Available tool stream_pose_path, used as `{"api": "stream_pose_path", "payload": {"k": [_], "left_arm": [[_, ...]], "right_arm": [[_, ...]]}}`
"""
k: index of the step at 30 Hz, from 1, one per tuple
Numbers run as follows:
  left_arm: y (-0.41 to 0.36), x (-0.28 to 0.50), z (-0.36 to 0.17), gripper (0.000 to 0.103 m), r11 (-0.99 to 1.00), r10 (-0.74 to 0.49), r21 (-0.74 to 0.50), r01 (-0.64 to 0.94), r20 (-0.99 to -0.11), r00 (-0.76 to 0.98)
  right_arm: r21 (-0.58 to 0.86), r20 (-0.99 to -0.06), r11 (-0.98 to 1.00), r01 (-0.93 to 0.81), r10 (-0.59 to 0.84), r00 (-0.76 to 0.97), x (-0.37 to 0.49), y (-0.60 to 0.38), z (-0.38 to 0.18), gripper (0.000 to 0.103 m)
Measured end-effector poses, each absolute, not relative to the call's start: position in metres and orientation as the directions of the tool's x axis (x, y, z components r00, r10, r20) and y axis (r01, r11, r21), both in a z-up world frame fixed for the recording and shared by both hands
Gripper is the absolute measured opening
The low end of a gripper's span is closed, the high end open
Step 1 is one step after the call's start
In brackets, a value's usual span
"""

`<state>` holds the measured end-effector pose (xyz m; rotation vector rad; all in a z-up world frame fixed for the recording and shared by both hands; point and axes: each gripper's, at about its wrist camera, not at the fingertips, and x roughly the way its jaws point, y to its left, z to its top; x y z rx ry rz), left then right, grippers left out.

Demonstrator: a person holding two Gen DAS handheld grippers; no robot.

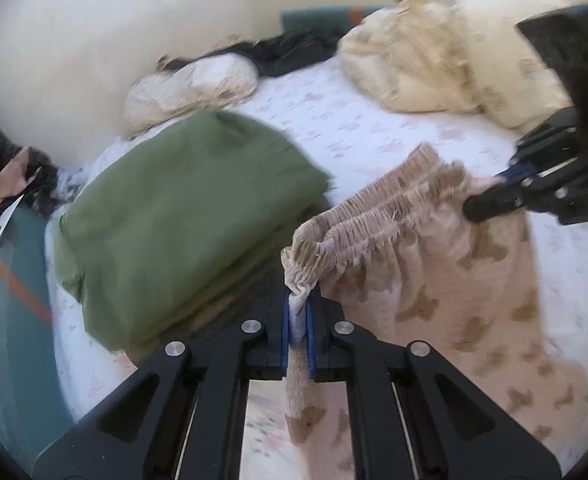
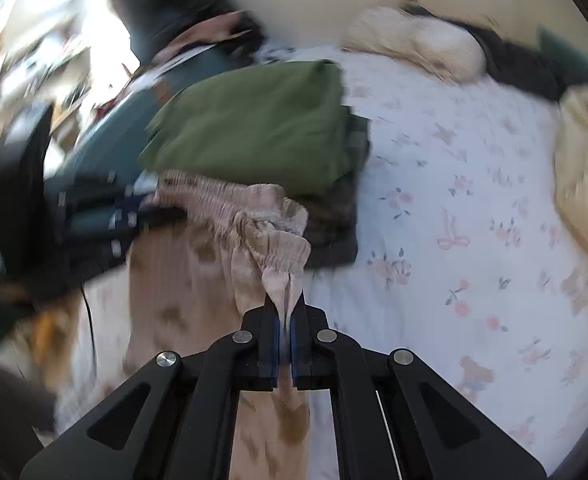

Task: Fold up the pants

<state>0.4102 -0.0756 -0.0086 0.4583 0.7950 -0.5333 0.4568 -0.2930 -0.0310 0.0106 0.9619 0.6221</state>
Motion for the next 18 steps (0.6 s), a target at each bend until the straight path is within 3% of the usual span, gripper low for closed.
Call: {"api": "stream_pose_path", "payload": {"k": [9,14,18], "left_arm": [[-0.07,0.277,-0.023,0.005,0.598,-0.317,0.284,0.75,-0.775,0.547],[-0.058,0.221,-0.033,0.005,0.589,-0.336,0.225,0.776,-0.805,0.489],[-0.054,0.186,-0.061,0.007,0.566,-0.28,0.19,0.802,-0.871,0.404]], "right_arm": [[0.28,-0.781,0.779,-0.561,0.525,0.339,0.33,-0.306,-0.041,0.003],[0.268,-0.827,0.761,-0.591,0.496,0.264,0.262,-0.281,-0.078,0.003],[0.257,-0.862,0.765,-0.591,0.458,0.217,0.225,-0.264,-0.105,0.004]]}}
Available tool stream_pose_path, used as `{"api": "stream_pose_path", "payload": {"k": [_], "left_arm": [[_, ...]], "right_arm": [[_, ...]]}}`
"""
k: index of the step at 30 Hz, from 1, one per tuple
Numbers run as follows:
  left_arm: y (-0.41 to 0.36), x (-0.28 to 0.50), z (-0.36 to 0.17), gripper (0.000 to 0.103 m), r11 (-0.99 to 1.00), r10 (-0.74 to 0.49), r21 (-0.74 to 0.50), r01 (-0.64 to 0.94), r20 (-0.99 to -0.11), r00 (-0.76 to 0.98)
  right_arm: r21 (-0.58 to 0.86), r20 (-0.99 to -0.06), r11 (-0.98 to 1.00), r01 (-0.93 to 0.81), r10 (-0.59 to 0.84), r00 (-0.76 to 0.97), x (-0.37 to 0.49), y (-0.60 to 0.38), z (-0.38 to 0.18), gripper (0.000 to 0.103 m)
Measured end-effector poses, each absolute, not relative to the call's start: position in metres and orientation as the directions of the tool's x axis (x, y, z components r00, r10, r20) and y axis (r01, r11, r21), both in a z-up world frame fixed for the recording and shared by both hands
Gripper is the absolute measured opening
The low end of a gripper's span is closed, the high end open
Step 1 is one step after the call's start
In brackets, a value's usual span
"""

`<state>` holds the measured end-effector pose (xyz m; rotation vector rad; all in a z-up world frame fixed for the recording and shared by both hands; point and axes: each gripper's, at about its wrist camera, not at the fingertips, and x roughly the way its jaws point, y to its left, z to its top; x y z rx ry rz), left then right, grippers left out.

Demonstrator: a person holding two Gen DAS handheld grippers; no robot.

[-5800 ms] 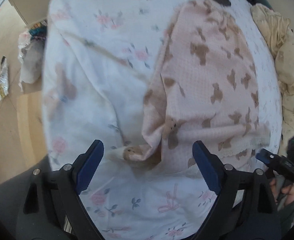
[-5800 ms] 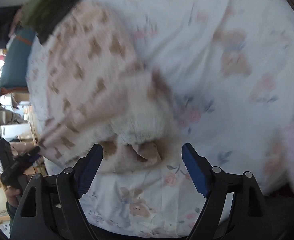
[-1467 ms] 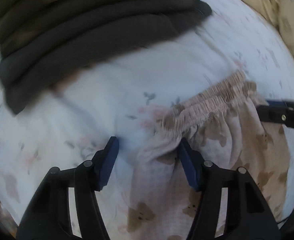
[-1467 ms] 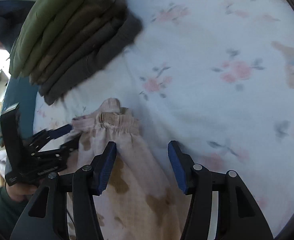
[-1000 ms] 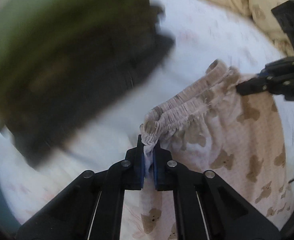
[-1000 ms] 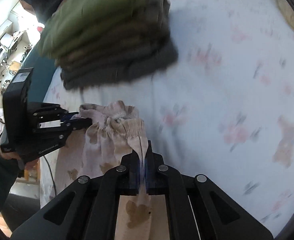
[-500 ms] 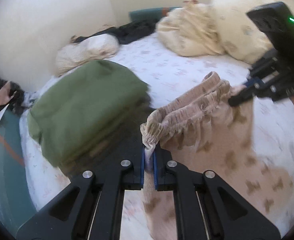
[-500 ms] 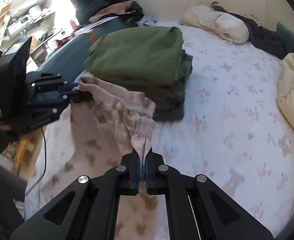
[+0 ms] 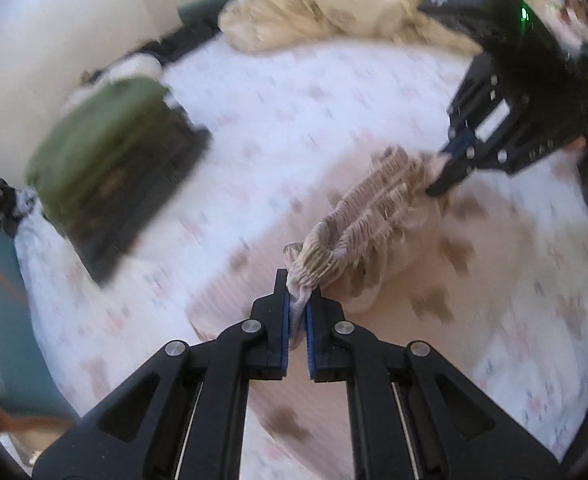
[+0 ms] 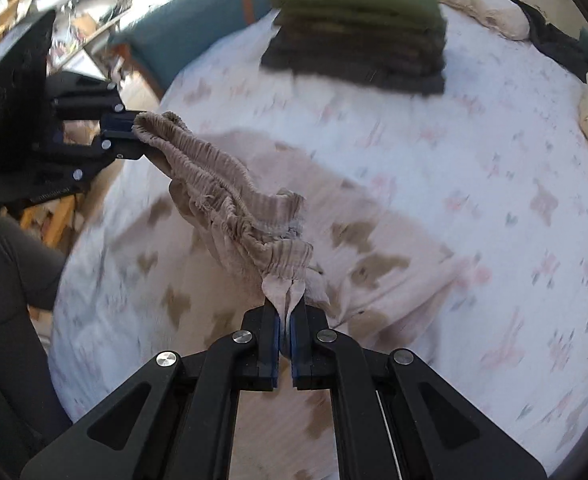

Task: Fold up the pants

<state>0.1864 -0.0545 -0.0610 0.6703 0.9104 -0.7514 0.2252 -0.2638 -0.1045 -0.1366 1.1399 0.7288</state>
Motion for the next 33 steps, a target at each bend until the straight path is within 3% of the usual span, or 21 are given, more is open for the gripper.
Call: {"api": "stream_pose_path", "payload": {"k": [4,7,8,11,16,20,23,25,28,30,31,32,33], "left_arm": [[-0.045,0.163,-0.087,0.008,0.593,-0.219,0.1,0.799,-0.935,0.28],[-0.031,0.159,-0.098,0.034,0.637,-0.211,-0.047,0.769,-0.971,0.115],[-0.023,0.159,-0.094,0.034,0.658,-0.237,-0.084,0.748,-0.967,0.099],[-0.002,0.168,-0.076,0.035,0.728,-0.299,-0.118,0.675,-0.941,0.158],[0.008,0.205,-0.086,0.038,0.907,-0.305,-0.192,0.374,-0.913,0.271],[-0.029,0.19,-0.129,0.038,0.89,-0.298,-0.206,0.406,-0.938,0.178],[-0.042,0.17,-0.167,0.039,0.888,-0.163,-0.121,0.444,-0.985,0.057],[-0.034,0.17,-0.16,0.041,0.889,-0.193,-0.154,0.432,-0.98,0.047],[-0.003,0.185,-0.138,0.042,0.911,-0.296,-0.274,0.308,-0.955,0.024],[0.022,0.203,-0.119,0.052,0.927,-0.326,-0.295,0.232,-0.939,0.109],[0.031,0.212,-0.114,0.063,0.941,-0.303,-0.268,0.205,-0.939,0.162],[0.045,0.225,-0.108,0.07,0.963,-0.252,-0.218,0.161,-0.94,0.231],[0.054,0.235,-0.107,0.07,0.974,-0.217,-0.192,0.12,-0.941,0.261]], "right_arm": [[0.271,-0.903,0.774,-0.572,0.411,0.128,0.187,-0.253,-0.134,0.013],[0.271,-0.932,0.77,-0.578,0.36,0.042,0.165,-0.248,-0.151,0.029],[0.273,-0.938,0.766,-0.582,0.346,0.015,0.159,-0.248,-0.154,0.031],[0.301,-0.926,0.755,-0.583,0.377,0.01,0.15,-0.259,-0.142,0.031],[0.381,-0.851,0.824,-0.42,0.49,0.19,0.168,-0.28,-0.115,0.031],[0.428,-0.849,0.838,-0.337,0.501,0.167,0.175,-0.258,-0.14,0.031],[0.392,-0.897,0.849,-0.356,0.438,0.058,0.164,-0.24,-0.175,0.03],[0.385,-0.915,0.841,-0.381,0.402,-0.038,0.153,-0.236,-0.192,0.028],[0.419,-0.887,0.818,-0.394,0.462,0.018,0.153,-0.248,-0.167,0.029],[0.43,-0.85,0.825,-0.366,0.507,0.146,0.164,-0.269,-0.137,0.038],[0.446,-0.834,0.829,-0.338,0.522,0.18,0.17,-0.278,-0.131,0.053],[0.471,-0.809,0.834,-0.289,0.538,0.235,0.181,-0.294,-0.123,0.06],[0.478,-0.795,0.843,-0.248,0.535,0.287,0.19,-0.308,-0.119,0.061]]}}
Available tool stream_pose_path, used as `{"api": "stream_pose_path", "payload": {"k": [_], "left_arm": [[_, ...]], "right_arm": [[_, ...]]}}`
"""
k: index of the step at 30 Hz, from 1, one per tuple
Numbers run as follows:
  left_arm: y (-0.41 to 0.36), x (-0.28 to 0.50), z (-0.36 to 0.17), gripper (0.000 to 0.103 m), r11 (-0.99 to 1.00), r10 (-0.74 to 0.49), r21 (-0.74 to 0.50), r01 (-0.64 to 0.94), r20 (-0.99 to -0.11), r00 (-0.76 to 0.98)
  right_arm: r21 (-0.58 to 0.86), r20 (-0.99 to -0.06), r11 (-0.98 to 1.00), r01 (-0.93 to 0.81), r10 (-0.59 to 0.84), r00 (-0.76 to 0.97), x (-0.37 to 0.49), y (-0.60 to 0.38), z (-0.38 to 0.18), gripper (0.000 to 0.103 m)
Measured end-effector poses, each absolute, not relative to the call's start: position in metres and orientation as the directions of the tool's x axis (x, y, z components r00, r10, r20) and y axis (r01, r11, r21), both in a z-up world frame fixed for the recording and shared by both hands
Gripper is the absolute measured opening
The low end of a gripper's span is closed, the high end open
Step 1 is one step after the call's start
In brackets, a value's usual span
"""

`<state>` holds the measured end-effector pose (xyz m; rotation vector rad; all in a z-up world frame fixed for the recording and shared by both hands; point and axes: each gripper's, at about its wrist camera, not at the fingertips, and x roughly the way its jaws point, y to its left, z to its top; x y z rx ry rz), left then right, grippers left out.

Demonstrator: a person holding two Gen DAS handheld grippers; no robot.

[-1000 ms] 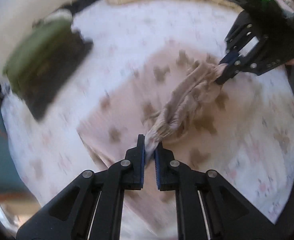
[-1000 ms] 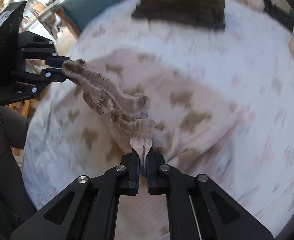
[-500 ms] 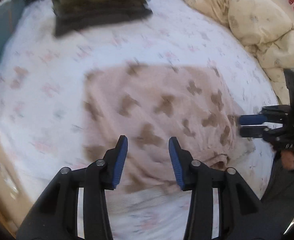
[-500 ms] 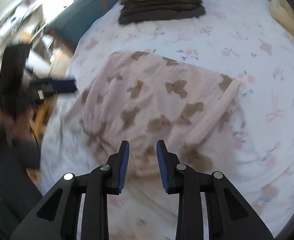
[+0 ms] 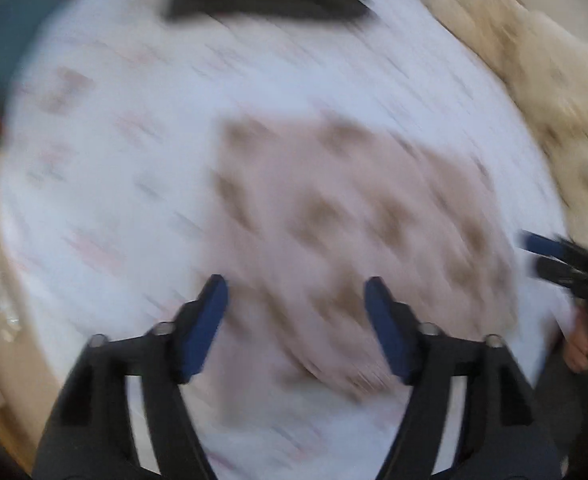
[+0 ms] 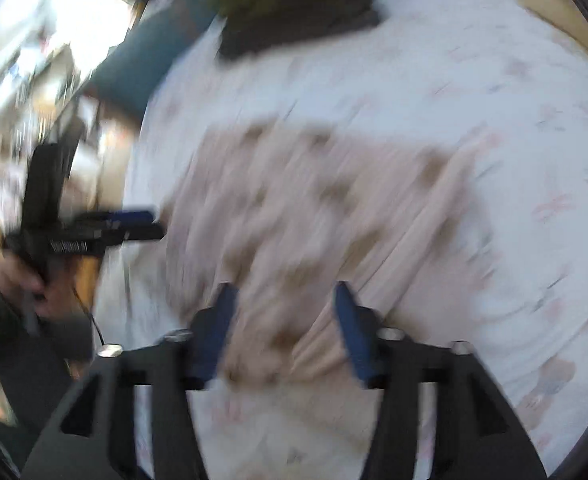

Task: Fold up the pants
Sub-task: 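Grasp the folded pants edge with the left gripper while the right gripper grasps it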

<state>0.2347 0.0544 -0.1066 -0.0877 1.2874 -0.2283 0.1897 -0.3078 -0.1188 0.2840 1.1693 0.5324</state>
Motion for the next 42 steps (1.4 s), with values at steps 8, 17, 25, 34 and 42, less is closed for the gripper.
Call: {"api": "stream_pose_path", "payload": {"k": [8,17,25,34,42], "left_arm": [[0.072,0.302,-0.133,0.068,0.983,-0.166,-0.139,0.117,-0.946,0.277],[0.066,0.344,-0.157,0.064,0.934,-0.352,-0.325,0.15,-0.909,0.224],[0.035,0.349,-0.166,0.005,0.919,-0.343,-0.292,0.264,-0.923,0.173],[0.04,0.359,-0.111,0.004,0.918,-0.352,-0.248,0.31,-0.868,0.35],[0.036,0.335,-0.068,0.004,0.883,-0.388,-0.182,0.432,-0.801,0.456]], "right_arm": [[0.584,-0.762,0.812,0.013,0.542,0.355,0.255,-0.384,-0.152,0.063],[0.592,-0.773,0.804,0.065,0.543,0.328,0.283,-0.394,-0.179,0.063],[0.55,-0.801,0.835,-0.022,0.535,0.268,0.302,-0.378,-0.199,0.009],[0.427,-0.784,0.884,-0.19,0.467,0.41,0.321,-0.37,-0.144,0.001],[0.285,-0.775,0.89,-0.357,0.433,0.46,0.327,-0.363,-0.099,0.001]]}}
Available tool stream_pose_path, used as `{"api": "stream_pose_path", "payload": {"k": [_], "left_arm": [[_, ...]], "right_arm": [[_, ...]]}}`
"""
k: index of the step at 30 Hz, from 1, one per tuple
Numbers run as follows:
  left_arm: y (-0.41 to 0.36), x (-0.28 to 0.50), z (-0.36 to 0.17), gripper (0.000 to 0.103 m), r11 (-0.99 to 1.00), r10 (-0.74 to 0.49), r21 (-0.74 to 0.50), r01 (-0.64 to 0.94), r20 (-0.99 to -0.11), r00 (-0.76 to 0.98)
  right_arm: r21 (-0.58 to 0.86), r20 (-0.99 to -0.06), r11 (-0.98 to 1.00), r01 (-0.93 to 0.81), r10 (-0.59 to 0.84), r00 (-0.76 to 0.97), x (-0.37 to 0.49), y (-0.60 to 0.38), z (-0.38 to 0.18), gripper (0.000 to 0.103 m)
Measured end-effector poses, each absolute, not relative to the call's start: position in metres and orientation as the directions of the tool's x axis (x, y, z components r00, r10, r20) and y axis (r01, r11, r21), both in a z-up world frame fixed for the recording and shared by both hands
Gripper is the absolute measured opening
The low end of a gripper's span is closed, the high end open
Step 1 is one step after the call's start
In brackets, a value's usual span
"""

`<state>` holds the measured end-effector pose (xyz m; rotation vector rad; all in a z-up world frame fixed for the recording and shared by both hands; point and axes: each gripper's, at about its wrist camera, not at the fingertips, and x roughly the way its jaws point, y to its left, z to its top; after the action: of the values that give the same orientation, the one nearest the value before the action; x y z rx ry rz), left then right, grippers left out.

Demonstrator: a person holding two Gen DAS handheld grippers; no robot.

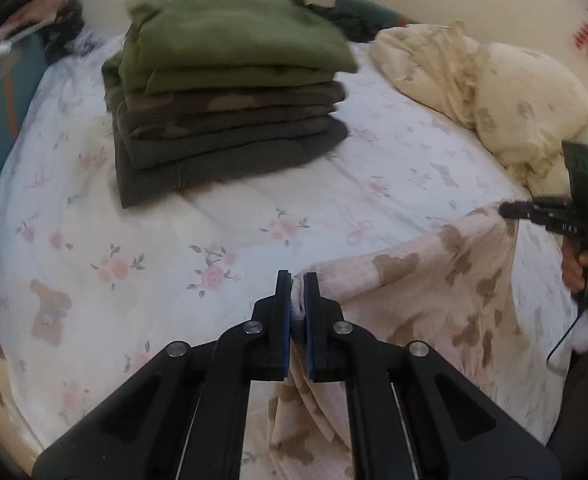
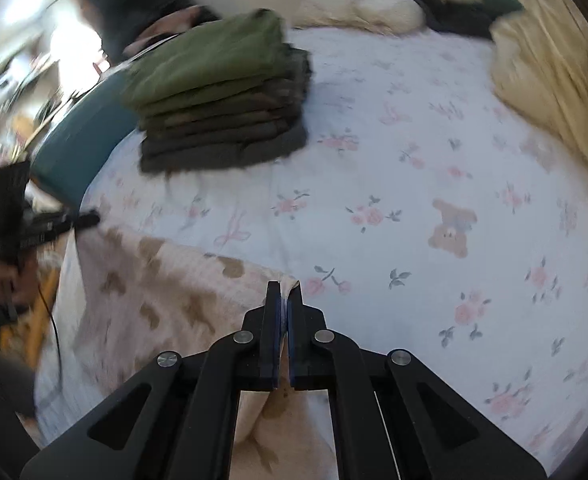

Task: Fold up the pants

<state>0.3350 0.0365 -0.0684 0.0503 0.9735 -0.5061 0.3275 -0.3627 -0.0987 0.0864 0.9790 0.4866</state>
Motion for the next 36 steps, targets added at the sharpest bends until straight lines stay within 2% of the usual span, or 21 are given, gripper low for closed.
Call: {"api": "stream_pose_path", "payload": {"k": [3,8,14,19,22,25,28,30,33,36], "left_arm": [[0.036,0.318,-0.059,0.004,0.85,-0.417,-0.17,0.499,-0.795,0.44],[0.025,0.272,-0.042,0.004,0.789,-0.406,-0.074,0.61,-0.808,0.427],[0.019,0.218,-0.046,0.005,0.721,-0.367,-0.018,0.693,-0.858,0.359],[0.025,0.2,-0.077,0.008,0.751,-0.306,-0.13,0.647,-0.937,0.167],[0.026,0.193,-0.099,0.014,0.782,-0.195,-0.112,0.613,-0.978,0.07],[0.035,0.192,-0.088,0.021,0.804,-0.173,-0.066,0.591,-0.977,0.127],[0.041,0.202,-0.062,0.021,0.836,-0.295,-0.154,0.527,-0.936,0.194],[0.027,0.213,-0.055,0.021,0.845,-0.33,-0.176,0.504,-0.915,0.234],[-0.015,0.218,-0.072,0.021,0.87,-0.277,-0.132,0.475,-0.928,0.249],[-0.033,0.215,-0.111,0.019,0.899,-0.237,-0.128,0.418,-0.946,0.221]], "right_arm": [[0.284,-0.768,0.877,-0.389,0.45,0.455,0.304,-0.369,-0.09,0.001],[0.259,-0.78,0.867,-0.425,0.447,0.438,0.262,-0.366,-0.083,0.001],[0.224,-0.844,0.888,-0.402,0.383,0.376,0.208,-0.351,-0.091,0.001],[0.222,-0.914,0.889,-0.399,0.333,0.232,0.177,-0.333,-0.123,0.002],[0.199,-0.943,0.892,-0.405,0.287,0.168,0.167,-0.327,-0.134,0.013],[0.225,-0.95,0.893,-0.39,0.29,0.115,0.161,-0.332,-0.13,0.015],[0.251,-0.921,0.9,-0.357,0.335,0.197,0.161,-0.342,-0.1,0.015],[0.235,-0.908,0.929,-0.285,0.315,0.277,0.169,-0.342,-0.089,0.015],[0.258,-0.899,0.943,-0.21,0.314,0.304,0.187,-0.319,-0.102,0.014],[0.228,-0.929,0.951,-0.209,0.277,0.244,0.194,-0.293,-0.14,0.014]]}}
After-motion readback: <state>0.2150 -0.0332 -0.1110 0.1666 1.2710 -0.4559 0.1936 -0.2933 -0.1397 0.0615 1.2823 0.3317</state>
